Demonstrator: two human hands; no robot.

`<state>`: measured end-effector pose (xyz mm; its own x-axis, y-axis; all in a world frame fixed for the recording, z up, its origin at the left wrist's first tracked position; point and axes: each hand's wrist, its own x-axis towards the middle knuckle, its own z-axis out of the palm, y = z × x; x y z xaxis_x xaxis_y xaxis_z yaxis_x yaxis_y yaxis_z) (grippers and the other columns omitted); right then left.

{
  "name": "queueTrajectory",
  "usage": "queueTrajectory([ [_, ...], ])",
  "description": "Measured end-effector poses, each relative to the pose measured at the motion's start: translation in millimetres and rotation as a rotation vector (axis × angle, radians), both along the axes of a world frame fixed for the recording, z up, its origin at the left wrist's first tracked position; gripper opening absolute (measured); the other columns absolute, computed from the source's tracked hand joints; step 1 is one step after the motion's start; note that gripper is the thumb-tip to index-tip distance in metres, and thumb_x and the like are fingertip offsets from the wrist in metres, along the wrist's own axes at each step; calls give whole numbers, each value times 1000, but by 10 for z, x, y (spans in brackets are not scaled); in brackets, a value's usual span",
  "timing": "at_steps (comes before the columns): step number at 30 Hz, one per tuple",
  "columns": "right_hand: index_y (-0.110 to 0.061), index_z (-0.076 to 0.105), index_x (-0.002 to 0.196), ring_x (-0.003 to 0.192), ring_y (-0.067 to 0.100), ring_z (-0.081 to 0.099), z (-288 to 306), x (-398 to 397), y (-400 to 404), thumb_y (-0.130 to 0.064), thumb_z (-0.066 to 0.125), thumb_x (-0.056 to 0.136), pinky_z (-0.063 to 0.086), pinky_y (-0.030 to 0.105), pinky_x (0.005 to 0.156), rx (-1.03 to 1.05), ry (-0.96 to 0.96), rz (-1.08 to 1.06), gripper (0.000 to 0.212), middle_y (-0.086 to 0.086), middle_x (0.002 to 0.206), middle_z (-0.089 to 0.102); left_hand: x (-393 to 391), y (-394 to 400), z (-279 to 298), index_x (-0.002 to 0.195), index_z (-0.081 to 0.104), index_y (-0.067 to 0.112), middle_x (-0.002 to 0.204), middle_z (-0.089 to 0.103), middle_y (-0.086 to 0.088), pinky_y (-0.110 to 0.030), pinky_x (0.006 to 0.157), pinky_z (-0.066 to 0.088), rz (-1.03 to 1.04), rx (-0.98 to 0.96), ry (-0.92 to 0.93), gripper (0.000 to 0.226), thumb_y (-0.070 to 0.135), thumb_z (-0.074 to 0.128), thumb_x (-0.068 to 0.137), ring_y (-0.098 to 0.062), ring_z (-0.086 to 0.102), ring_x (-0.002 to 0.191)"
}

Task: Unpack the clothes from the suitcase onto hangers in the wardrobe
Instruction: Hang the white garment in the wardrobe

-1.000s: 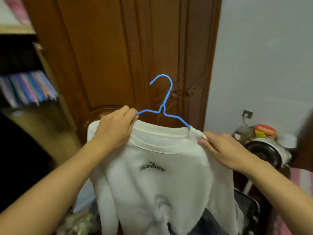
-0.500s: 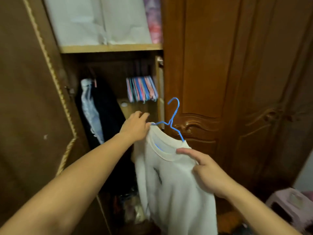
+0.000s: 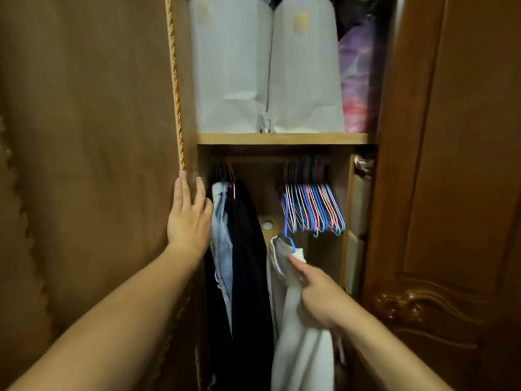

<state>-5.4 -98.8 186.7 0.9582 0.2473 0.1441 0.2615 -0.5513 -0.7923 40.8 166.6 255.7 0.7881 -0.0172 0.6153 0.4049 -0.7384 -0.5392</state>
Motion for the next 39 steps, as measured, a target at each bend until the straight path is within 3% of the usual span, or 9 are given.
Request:
queueTrajectory([
  [2, -30, 33, 154, 140, 19, 42, 30, 355, 211, 9, 35, 82, 33, 28, 116, -2, 10, 8, 82, 0, 154, 42, 60, -16, 14, 155, 29, 19, 166, -2, -26, -67, 118, -6, 17, -18, -28, 59, 44, 33, 101, -68, -18, 139],
  [5, -28, 27, 156, 141, 24, 40, 285, 905, 330, 9, 35, 87, 32, 26, 114, 19, -8, -7, 79, 4, 157, 37, 155, 14, -34, 147, 38, 15, 162, 16, -26, -65, 119, -1, 16, -24, -98, 52, 36, 33, 99, -68, -14, 140],
  [10, -32, 22, 158, 119, 32, 56, 913, 1769, 589, 5, 33, 94, 51, 33, 87, -20, -93, 5, 75, 12, 149, 44, 336, -11, 31, 139, 50, 11, 150, 36, -23, -53, 110, 21, 0, -190, -208, 57, 37, 55, 89, -60, 6, 144],
  [16, -21, 24, 158, 144, 30, 35, 1075, 2630, 847, 8, 35, 94, 35, 35, 116, 53, -56, 11, 72, 9, 162, 26, 488, 104, -78, 130, 57, 6, 140, 45, -24, -52, 104, 27, 26, -77, -297, 51, 28, 57, 85, -59, 16, 143],
  [23, -23, 22, 158, 137, 34, 44, 637, 3125, 946, 5, 36, 94, 39, 37, 112, 40, 10, 63, 71, 12, 158, 35, 555, 114, -99, 122, 61, 8, 136, 49, -21, -50, 100, 29, 40, -19, -351, 44, 28, 63, 82, -58, 26, 141],
  [28, -28, 1, 160, 125, 40, 52, 195, 2993, 813, 5, 44, 92, 44, 37, 100, 124, -87, 15, 87, 21, 147, 44, 535, 106, -118, 117, 63, 9, 138, 49, -22, -51, 99, 29, 17, -27, -363, 42, 29, 65, 80, -59, 24, 141],
  [32, -30, 21, 157, 131, 33, 48, 117, 3078, 817, 5, 47, 89, 44, 37, 105, 270, -29, 37, 81, 8, 147, 46, 540, 97, -121, 116, 63, 9, 139, 49, -21, -51, 97, 30, 18, -27, -365, 41, 30, 61, 80, -59, 20, 142],
  [36, -26, 53, 127, 93, 20, 67, 279, 2904, 1227, 14, 42, 84, 58, 27, 74, 421, 77, 175, 59, 2, 101, 67, 530, 78, -122, 116, 63, 8, 138, 48, -21, -51, 99, 30, 24, -47, -357, 46, 37, 60, 80, -59, 17, 143],
  [39, -26, 47, 142, 107, 24, 66, 284, 2891, 1745, 7, 40, 74, 54, 44, 98, 356, 80, 352, 76, 5, 116, 69, 534, 75, -114, 115, 63, 8, 137, 50, -21, -52, 98, 30, 16, -54, -348, 47, 38, 60, 79, -59, 17, 143],
])
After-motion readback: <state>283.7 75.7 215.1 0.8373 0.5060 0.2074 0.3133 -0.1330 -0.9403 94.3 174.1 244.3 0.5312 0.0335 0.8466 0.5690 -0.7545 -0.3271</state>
